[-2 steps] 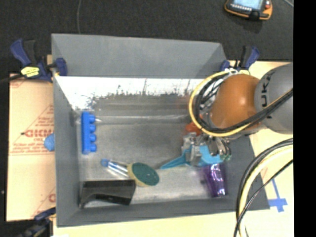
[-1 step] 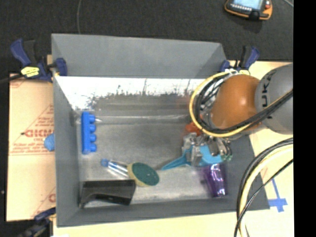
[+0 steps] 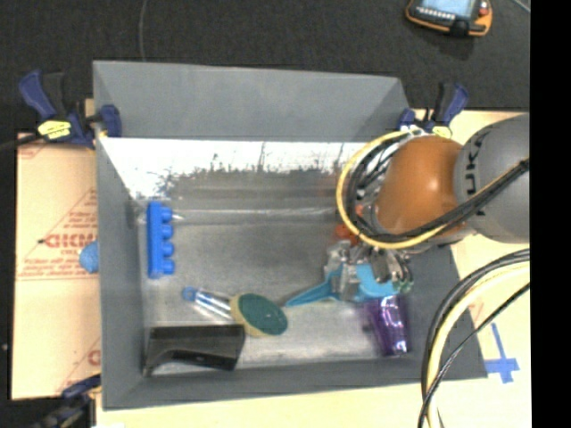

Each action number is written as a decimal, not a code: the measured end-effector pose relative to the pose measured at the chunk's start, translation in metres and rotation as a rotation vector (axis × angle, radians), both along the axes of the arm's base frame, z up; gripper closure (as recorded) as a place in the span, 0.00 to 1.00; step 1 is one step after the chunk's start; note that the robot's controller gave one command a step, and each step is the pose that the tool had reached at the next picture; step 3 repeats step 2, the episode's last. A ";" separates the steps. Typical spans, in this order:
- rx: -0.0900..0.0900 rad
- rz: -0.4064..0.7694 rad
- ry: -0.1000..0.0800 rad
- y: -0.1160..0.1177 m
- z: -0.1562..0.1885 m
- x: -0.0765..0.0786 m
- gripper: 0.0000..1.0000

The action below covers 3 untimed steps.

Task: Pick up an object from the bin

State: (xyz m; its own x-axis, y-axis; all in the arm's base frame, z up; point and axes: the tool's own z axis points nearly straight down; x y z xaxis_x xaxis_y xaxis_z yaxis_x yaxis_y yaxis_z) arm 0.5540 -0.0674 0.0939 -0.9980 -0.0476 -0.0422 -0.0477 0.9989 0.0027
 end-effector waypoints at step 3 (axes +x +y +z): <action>0.001 0.038 -0.003 -0.015 -0.008 -0.003 1.00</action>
Offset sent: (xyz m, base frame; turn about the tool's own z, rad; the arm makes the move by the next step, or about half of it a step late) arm -0.0132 -0.0687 -0.0239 -0.0597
